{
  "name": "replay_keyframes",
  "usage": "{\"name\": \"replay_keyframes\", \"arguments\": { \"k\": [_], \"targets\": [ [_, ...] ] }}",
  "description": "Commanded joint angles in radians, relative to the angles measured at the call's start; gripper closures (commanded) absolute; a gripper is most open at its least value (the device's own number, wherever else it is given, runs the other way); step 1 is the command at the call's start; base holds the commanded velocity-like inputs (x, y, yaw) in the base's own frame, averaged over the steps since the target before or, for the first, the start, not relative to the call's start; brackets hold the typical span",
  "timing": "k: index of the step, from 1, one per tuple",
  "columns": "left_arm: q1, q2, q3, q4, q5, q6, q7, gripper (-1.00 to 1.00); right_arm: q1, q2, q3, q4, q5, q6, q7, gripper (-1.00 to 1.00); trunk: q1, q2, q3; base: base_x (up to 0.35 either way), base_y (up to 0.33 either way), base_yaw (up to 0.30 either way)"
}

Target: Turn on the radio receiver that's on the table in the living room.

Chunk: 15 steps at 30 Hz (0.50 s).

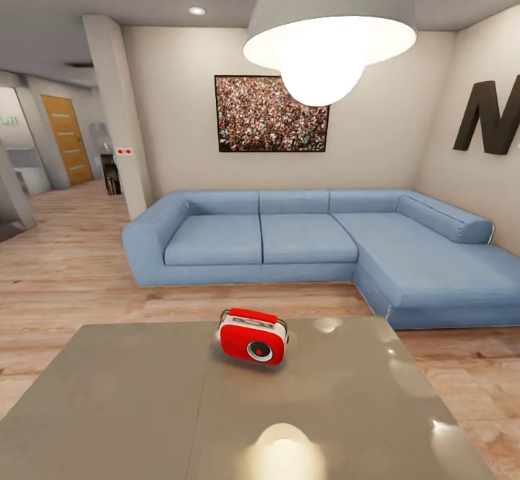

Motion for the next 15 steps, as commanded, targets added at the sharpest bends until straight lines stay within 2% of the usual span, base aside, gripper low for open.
{"name": "replay_keyframes", "arguments": {
  "k": [1, 5, 12, 15],
  "targets": [
    [0.000, 0.000, 0.000, 0.000, 0.000, 0.000, 0.000, -1.00, 0.000, 0.000, 0.000, 0.000, 0.000, 0.000, 0.000, -1.00, 0.000, 0.000, 0.000, 0.000, 0.000, 0.000],
    [0.000, 0.001, 0.000, 0.000, 0.000, 0.001, 0.000, -1.00, 0.000, 0.000, 0.000, 0.000, 0.000, 0.000, 0.000, -1.00, 0.000, 0.000, 0.000, 0.036, 0.000, 0.000],
    [0.000, 0.001, 0.000, 0.000, 0.000, 0.001, 0.001, -1.00, 0.000, 0.000, 0.000, 0.000, 0.000, 0.000, 0.000, -1.00, 0.000, 0.000, 0.000, 0.266, 0.000, 0.000],
    [0.000, 0.002, 0.000, 0.000, 0.000, 0.001, 0.000, -1.00, 0.000, 0.000, 0.000, 0.000, 0.000, 0.000, 0.000, -1.00, 0.000, 0.000, 0.000, 0.103, 0.000, 0.000]
  ]
}}
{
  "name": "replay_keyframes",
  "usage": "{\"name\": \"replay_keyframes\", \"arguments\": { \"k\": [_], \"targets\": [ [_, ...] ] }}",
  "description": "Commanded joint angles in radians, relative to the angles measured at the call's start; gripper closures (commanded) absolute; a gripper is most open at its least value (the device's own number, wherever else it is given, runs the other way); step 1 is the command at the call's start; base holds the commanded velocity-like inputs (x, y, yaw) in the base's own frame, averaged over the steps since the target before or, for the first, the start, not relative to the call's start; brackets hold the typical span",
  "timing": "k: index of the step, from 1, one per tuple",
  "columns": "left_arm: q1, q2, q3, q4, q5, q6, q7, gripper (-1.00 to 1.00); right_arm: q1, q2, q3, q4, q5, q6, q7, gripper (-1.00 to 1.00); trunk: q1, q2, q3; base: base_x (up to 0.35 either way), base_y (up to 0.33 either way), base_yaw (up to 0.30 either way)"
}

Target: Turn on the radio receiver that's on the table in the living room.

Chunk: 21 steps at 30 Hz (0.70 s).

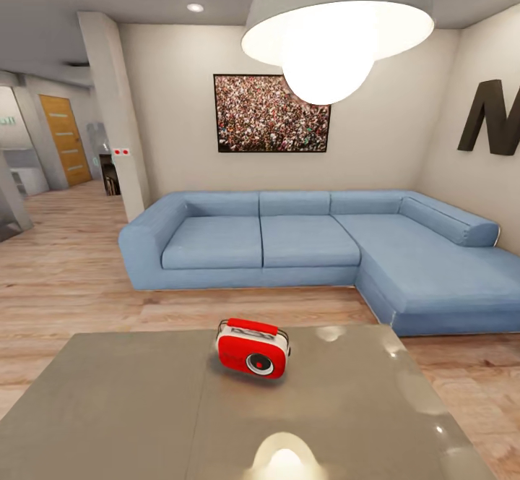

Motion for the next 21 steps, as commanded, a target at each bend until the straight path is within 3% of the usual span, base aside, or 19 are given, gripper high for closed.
{"name": "replay_keyframes", "arguments": {
  "k": [1, 12, 21],
  "targets": [
    [0.000, 0.000, 0.000, 0.000, 0.000, 0.000, 0.000, -1.00, 0.000, 0.000, 0.000, 0.000, 0.000, 0.000, 0.000, -1.00, 0.000, 0.000, 0.000, 0.040, 0.000, 0.000],
    [0.000, 0.000, 0.000, 0.000, 0.000, 0.000, 0.000, -1.00, 0.000, 0.000, 0.000, 0.000, 0.000, 0.000, 0.000, -1.00, 0.000, 0.000, 0.000, 0.021, 0.000, 0.000],
    [0.000, 0.001, 0.001, 0.000, 0.001, 0.000, 0.000, -1.00, 0.000, 0.000, 0.000, 0.000, 0.000, 0.000, 0.000, -1.00, 0.000, 0.000, 0.000, 0.211, 0.000, 0.000]
  ]
}}
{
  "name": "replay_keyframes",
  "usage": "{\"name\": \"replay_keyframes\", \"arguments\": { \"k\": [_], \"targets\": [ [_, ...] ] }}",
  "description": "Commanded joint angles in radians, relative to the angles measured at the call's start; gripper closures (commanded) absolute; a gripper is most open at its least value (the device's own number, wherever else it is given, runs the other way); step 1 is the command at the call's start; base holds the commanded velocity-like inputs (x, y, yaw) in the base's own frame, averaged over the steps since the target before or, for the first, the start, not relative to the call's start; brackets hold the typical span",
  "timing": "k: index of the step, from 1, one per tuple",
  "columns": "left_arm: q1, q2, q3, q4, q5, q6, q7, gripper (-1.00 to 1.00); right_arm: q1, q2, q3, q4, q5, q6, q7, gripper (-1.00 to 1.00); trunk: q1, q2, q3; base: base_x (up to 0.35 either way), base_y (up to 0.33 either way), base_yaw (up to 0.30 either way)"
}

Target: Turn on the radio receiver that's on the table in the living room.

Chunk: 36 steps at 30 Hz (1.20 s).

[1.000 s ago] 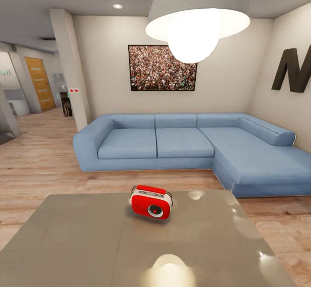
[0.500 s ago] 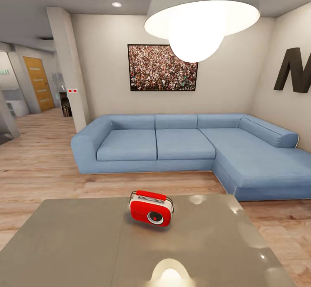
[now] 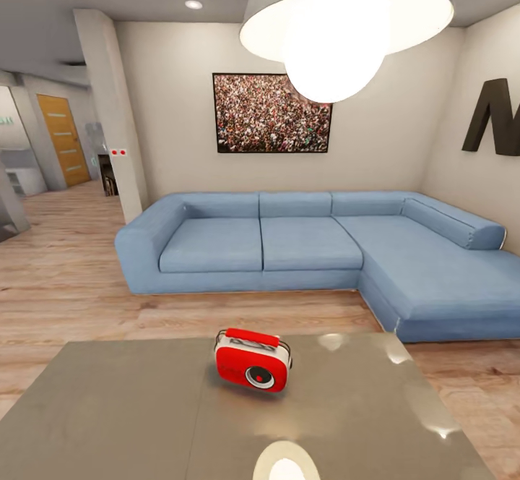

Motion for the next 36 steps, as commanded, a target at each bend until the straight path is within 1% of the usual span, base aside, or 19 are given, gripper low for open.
{"name": "replay_keyframes", "arguments": {
  "k": [1, 29, 36],
  "targets": [
    [0.000, 0.000, 0.000, 0.000, 0.000, 0.000, 0.000, -1.00, 0.000, 0.000, 0.000, 0.000, 0.000, 0.000, 0.000, -1.00, 0.000, 0.000, 0.000, 0.062, 0.000, 0.000],
    [0.000, 0.000, 0.000, 0.000, 0.000, 0.000, 0.000, -1.00, 0.000, 0.000, 0.002, 0.000, 0.001, -0.002, 0.000, -1.00, 0.000, 0.000, 0.000, 0.005, 0.000, 0.000],
    [0.000, 0.000, 0.000, 0.000, 0.000, -0.001, 0.000, -1.00, 0.000, 0.000, 0.000, -0.002, 0.008, -0.002, -0.003, -1.00, 0.000, 0.000, 0.000, 0.000, 0.000, 0.000]
  ]
}}
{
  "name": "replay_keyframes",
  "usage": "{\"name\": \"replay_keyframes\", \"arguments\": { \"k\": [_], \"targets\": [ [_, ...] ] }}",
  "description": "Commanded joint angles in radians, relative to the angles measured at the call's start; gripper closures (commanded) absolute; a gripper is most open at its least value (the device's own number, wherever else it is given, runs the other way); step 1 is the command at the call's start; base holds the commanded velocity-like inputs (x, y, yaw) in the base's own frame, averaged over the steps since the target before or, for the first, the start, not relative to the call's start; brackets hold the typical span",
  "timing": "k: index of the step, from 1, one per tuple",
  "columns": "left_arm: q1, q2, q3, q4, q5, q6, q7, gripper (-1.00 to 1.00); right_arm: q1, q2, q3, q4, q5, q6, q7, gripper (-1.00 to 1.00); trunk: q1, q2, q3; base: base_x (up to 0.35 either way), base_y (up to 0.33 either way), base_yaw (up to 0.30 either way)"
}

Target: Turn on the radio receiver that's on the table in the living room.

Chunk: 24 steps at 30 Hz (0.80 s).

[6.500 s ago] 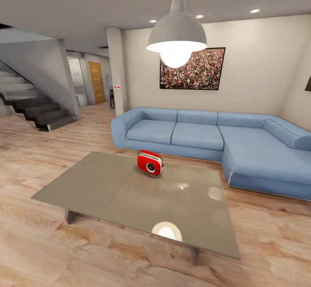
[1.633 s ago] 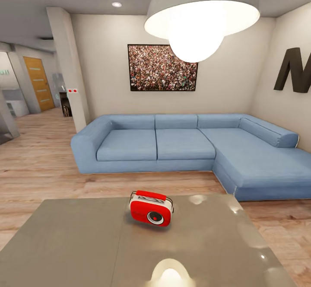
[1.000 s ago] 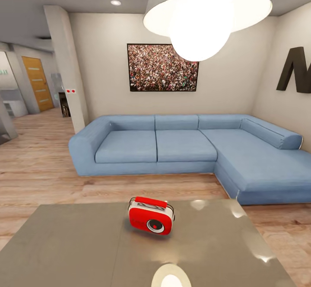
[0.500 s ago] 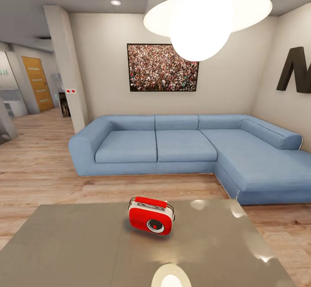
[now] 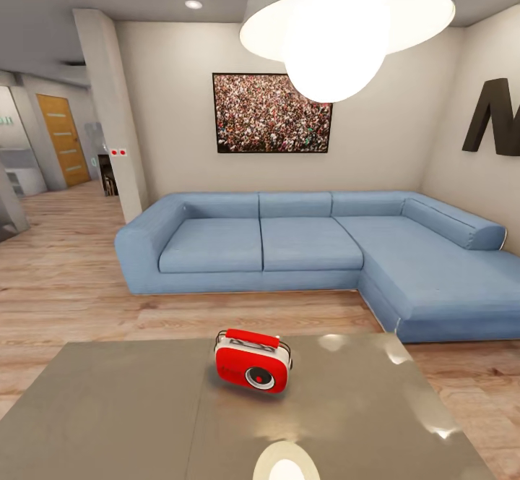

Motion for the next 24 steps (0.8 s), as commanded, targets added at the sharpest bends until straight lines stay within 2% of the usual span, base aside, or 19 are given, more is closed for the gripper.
{"name": "replay_keyframes", "arguments": {
  "k": [1, 5, 8, 9, 19, 21, 24],
  "targets": [
    [0.000, 0.000, 0.000, 0.000, 0.000, 0.000, 0.000, -1.00, 0.000, 0.000, 0.000, -0.002, 0.001, 0.000, -0.001, -1.00, 0.000, 0.000, 0.000, 0.000, 0.000, 0.000],
    [0.000, -0.001, 0.000, 0.000, 0.000, -0.001, -0.001, -1.00, -0.008, 0.000, -0.001, -0.028, 0.013, 0.002, -0.006, -1.00, 0.000, 0.000, 0.000, 0.000, 0.000, 0.000],
    [0.000, -0.001, -0.001, 0.000, 0.000, -0.001, -0.001, -1.00, -0.022, 0.000, -0.001, -0.123, 0.046, 0.012, -0.005, -1.00, 0.000, 0.000, 0.000, 0.000, 0.000, 0.000],
    [0.000, -0.001, -0.001, 0.000, 0.000, -0.001, -0.001, -1.00, -0.026, 0.000, -0.002, -0.187, 0.060, 0.014, -0.002, -1.00, 0.000, 0.000, 0.000, 0.000, 0.000, 0.000],
    [0.000, 0.000, -0.001, 0.000, 0.000, -0.002, -0.002, -1.00, -0.029, 0.006, -0.001, -0.349, 0.068, 0.016, 0.000, -1.00, 0.000, 0.000, 0.000, 0.000, 0.000, 0.000],
    [0.000, -0.001, -0.001, 0.000, 0.000, -0.002, -0.001, -1.00, -0.030, 0.006, -0.001, -0.459, 0.067, 0.033, -0.001, -1.00, 0.000, 0.000, -0.001, 0.000, 0.000, 0.000],
    [0.000, 0.000, -0.001, 0.000, 0.000, -0.003, -0.001, -1.00, -0.036, 0.006, -0.001, -0.594, 0.067, 0.115, 0.000, -1.00, 0.000, 0.000, -0.003, 0.000, 0.000, 0.000]
  ]
}}
